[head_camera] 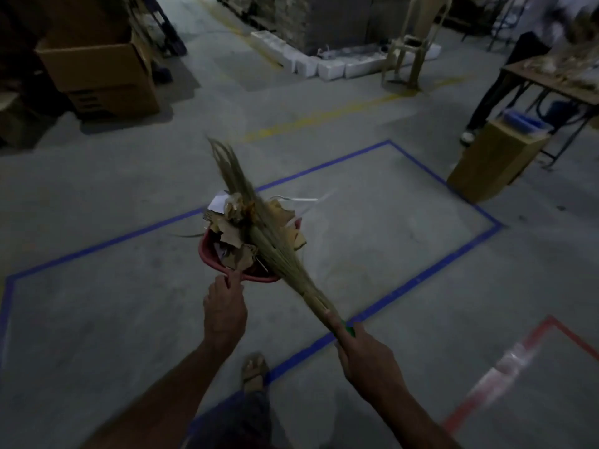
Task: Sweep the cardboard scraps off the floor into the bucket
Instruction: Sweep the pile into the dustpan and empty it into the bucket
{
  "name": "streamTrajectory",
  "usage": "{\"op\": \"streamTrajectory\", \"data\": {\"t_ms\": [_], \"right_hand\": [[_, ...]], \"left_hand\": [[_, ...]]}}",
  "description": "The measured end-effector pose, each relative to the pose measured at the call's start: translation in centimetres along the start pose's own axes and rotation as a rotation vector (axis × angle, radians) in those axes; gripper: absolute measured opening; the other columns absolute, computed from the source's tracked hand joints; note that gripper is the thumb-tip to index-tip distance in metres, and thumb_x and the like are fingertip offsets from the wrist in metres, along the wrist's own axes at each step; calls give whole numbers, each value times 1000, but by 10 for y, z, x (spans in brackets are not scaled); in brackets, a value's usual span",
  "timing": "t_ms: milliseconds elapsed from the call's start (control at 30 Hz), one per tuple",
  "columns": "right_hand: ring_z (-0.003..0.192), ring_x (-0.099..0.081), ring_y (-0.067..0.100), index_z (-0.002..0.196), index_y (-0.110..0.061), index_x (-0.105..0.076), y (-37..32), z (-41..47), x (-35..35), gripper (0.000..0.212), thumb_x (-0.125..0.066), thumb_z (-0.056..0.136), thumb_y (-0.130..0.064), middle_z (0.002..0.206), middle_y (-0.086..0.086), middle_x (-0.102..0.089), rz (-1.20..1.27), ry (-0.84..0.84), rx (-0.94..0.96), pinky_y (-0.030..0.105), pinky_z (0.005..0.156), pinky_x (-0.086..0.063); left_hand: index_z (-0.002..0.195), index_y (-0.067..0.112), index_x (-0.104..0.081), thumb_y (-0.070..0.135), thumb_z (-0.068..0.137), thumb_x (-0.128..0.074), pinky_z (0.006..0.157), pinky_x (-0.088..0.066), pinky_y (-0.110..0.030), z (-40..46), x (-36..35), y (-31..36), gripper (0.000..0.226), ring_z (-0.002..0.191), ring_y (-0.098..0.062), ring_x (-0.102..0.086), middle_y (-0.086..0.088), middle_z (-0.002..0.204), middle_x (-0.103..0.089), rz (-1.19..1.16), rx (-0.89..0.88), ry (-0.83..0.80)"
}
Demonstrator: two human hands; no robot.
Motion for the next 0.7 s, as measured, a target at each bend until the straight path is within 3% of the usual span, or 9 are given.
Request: {"op": "streamTrajectory", "data": {"t_ms": [167,333,467,567,633,700], "right_hand": [[43,-49,16,156,-40,-20,2,-106,-14,96,-73,76,-37,85,-1,-53,-25,-13,-103,28,37,-27],[42,-47,16,156,-39,-13,-7,-181,-32,105,-75,72,-37,84,-2,-51,10,1,-201,28,36,-25],[42,-50,18,156,-42,-7,-20,-234,-51,107,-75,73,-36,85,0,-53,56,107,-308,30,36,-27],[48,-54,20,154,-48,1,-37,-280,-62,96,-61,82,-39,87,0,-52,119,76,-397,33,40,-32],[63,-59,24,150,-53,12,-47,-315,-73,80,-36,86,-49,96,2,-51,163,20,-457,38,49,-42],[77,-61,28,148,-56,14,-50,-346,-83,74,-17,81,-59,106,3,-48,259,76,-509,42,61,-50]], "left_hand": [[134,10,-54,14,99,-55,63,-43,-42,-84,14,23,35,82,-33,-51,-13,96,-50,-25,-51,-58],[137,13,-50,16,102,-49,63,-45,-41,-137,20,26,36,80,-28,-49,-10,97,-50,-31,-149,-97],[132,15,-50,18,103,-45,64,-47,-41,-165,20,32,30,80,-26,-49,-7,95,-48,-77,-261,-131],[131,13,-52,16,102,-48,64,-46,-41,-195,21,35,29,81,-28,-50,-10,96,-50,-102,-361,-153],[132,11,-53,15,101,-51,64,-44,-41,-220,21,40,31,82,-30,-51,-12,98,-51,-121,-422,-183],[131,11,-53,13,99,-55,63,-41,-40,-243,17,45,32,82,-32,-51,-12,98,-51,-127,-495,-218]]}}
Point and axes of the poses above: each hand's wrist, its own z-axis towards the middle knuckle, its own x-axis out of the back of the hand, y = z × x, the point moved 3 cm from there along z, towards the middle knuckle
